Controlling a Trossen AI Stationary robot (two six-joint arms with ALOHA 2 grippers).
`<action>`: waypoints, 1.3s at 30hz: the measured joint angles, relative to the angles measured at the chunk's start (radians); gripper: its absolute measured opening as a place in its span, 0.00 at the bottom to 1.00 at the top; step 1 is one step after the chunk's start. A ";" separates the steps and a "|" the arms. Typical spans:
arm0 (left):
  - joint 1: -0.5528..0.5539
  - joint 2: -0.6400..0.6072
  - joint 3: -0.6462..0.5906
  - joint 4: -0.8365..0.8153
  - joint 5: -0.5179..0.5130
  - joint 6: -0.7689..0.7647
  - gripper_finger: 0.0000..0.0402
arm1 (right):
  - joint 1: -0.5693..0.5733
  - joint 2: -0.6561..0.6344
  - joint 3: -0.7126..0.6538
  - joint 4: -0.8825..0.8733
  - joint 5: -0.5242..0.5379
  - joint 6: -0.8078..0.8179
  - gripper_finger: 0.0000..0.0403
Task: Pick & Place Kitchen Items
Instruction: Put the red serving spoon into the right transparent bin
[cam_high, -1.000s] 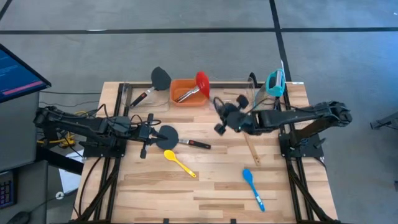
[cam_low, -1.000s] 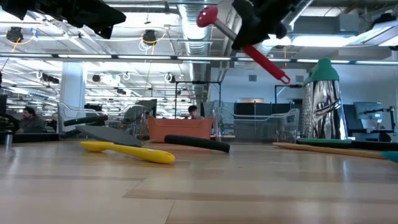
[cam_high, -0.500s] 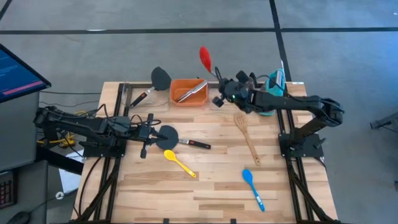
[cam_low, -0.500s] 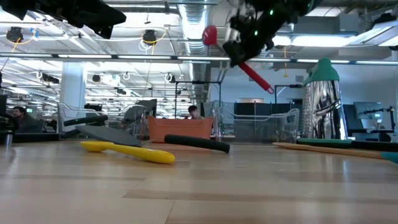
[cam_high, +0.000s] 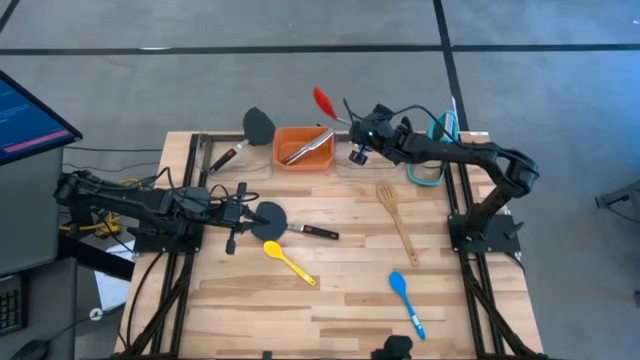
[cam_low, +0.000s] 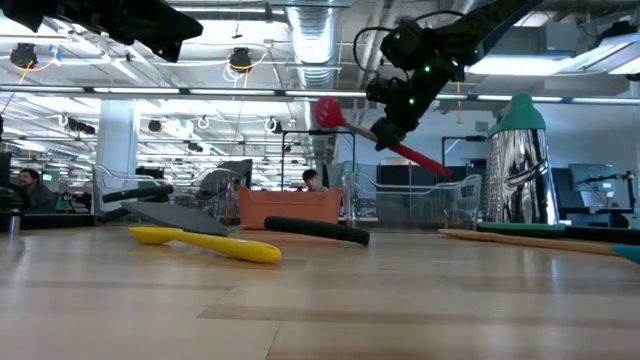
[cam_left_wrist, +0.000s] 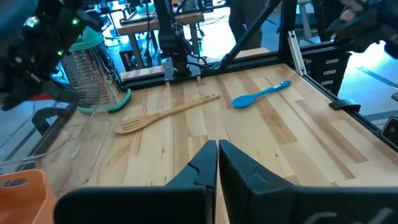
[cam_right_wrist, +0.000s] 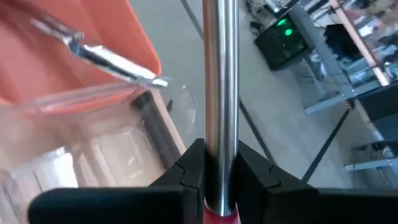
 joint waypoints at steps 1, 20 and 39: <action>0.000 0.000 0.000 0.000 0.000 0.000 0.01 | -0.011 0.005 0.000 -0.017 -0.022 -0.006 0.11; 0.000 0.000 0.000 0.000 0.004 0.002 0.01 | -0.129 0.032 -0.023 -0.133 -0.239 0.067 0.11; 0.000 0.000 0.000 0.000 -0.001 0.002 0.01 | -0.160 0.032 -0.037 -0.154 -0.394 0.158 0.11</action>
